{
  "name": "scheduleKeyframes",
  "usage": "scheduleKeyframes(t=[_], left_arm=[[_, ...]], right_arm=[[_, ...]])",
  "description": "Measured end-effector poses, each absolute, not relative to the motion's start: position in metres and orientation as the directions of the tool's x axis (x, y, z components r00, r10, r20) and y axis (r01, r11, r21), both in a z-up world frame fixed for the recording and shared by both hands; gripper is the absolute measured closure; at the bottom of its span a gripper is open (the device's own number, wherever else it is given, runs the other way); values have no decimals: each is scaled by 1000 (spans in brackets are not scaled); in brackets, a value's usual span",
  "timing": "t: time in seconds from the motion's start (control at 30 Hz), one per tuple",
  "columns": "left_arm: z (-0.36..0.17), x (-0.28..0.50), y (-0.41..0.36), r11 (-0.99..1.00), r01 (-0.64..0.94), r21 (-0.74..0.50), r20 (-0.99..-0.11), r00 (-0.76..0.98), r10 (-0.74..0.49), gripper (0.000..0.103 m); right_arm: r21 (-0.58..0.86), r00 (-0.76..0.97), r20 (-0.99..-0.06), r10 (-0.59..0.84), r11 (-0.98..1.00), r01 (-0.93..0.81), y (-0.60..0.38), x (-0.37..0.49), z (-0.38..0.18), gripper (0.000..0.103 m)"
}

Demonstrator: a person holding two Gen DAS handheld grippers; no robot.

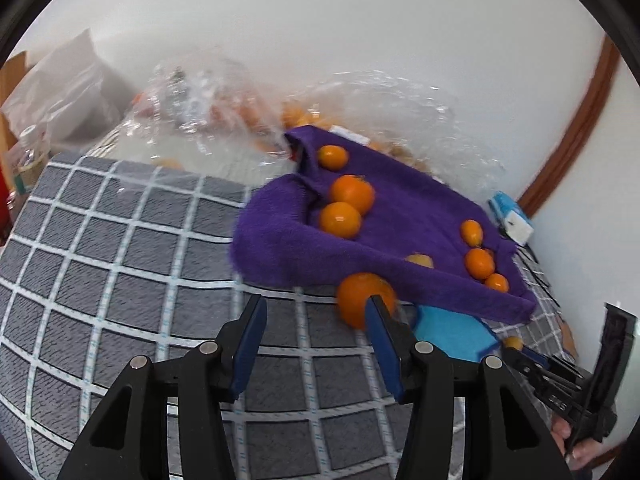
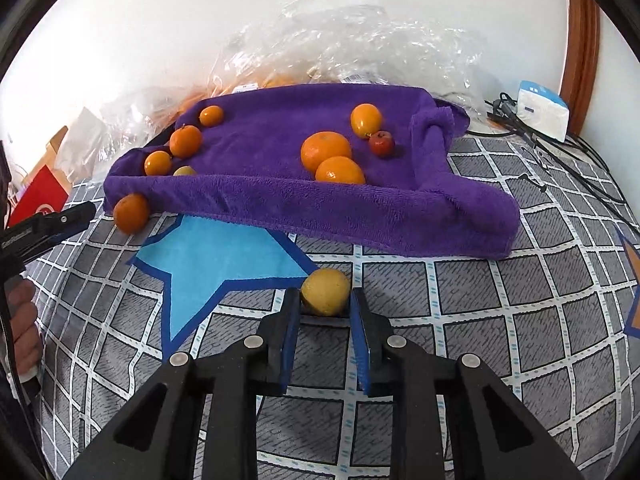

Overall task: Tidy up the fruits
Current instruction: 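Carry both fruits onto the purple towel and open both grippers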

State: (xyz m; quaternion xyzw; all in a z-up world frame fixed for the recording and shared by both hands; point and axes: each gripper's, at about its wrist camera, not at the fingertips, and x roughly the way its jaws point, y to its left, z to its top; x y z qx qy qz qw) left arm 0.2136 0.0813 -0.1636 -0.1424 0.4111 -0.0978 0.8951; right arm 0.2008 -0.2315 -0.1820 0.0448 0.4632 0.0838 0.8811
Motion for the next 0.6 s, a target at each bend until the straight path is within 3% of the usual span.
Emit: scheduleKeyframes(t=[0.1, 0.43, 0.6], left_arm=[[-160, 218, 63, 944, 91, -318, -736, 604, -307, 53], [-181, 248, 21, 982, 78, -173, -819, 543, -187, 50], [-183, 249, 12, 990, 76, -118, -807, 573, -140, 50]], right_arm=[[162, 556, -808, 193, 981, -105, -232, 201, -182, 78], [167, 555, -808, 196, 980, -103, -233, 201, -182, 78], [166, 555, -808, 196, 981, -103, -233, 201, -182, 78]])
